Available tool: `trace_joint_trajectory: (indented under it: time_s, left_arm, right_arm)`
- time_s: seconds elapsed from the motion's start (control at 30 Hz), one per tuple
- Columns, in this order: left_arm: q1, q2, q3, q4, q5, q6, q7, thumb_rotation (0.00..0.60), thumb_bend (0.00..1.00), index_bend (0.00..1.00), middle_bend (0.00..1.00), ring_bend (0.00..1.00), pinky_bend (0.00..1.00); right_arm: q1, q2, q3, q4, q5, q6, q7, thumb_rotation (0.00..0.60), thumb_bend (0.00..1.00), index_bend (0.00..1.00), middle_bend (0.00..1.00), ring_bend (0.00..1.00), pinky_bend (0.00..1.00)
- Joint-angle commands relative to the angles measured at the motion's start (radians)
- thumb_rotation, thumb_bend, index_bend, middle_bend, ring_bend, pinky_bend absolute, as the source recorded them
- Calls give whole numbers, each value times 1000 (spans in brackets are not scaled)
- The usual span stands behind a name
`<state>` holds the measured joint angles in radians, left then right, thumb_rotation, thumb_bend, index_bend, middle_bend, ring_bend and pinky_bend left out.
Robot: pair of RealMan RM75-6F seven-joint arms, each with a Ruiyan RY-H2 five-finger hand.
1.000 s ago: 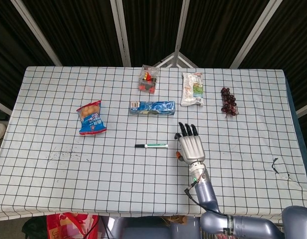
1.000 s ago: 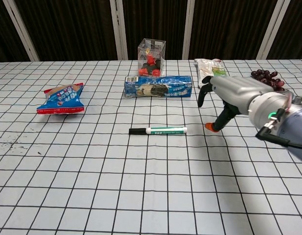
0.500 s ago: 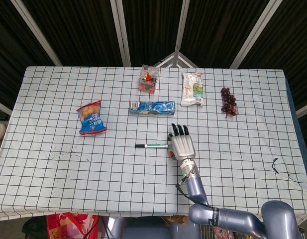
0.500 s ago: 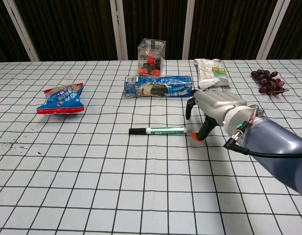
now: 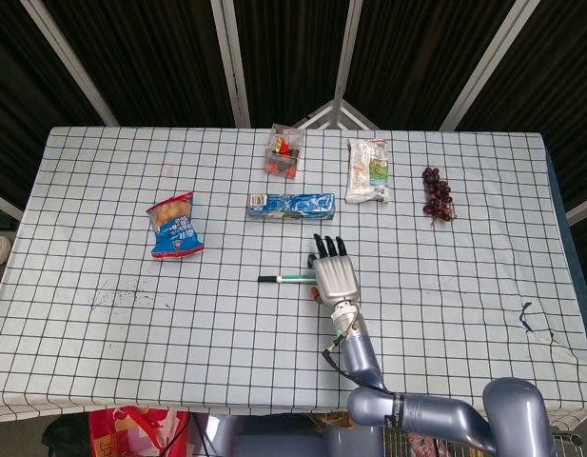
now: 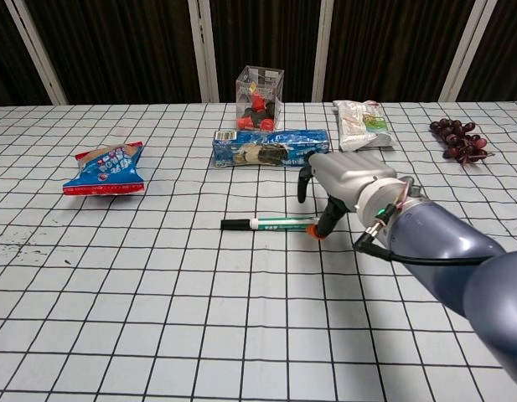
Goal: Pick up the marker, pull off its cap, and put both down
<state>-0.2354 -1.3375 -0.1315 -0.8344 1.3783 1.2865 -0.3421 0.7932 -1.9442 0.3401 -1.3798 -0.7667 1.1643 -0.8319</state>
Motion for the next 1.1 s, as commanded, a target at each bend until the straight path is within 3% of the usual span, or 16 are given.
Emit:
trace_joint_trajectory:
  time_s: [0.03, 0.53, 1.1]
  left_arm:
    - [0, 0, -4, -3, 0, 9, -1, 600, 507, 11, 0, 0, 13]
    - [-1, -9, -13, 12, -9, 16, -6, 600, 507, 48, 0, 0, 14]
    - [-1, -20, -12, 35, -16, 1, -3, 600, 507, 48, 0, 0, 14]
  right_arm:
    - [7, -4, 5, -3, 7, 4, -6, 600, 308, 425, 54, 5, 0]
    - [46, -45, 12, 46, 37, 0, -8, 600, 311, 513, 54, 5, 0]
    - [77, -73, 22, 109, 59, -29, 5, 600, 347, 514, 54, 4, 0]
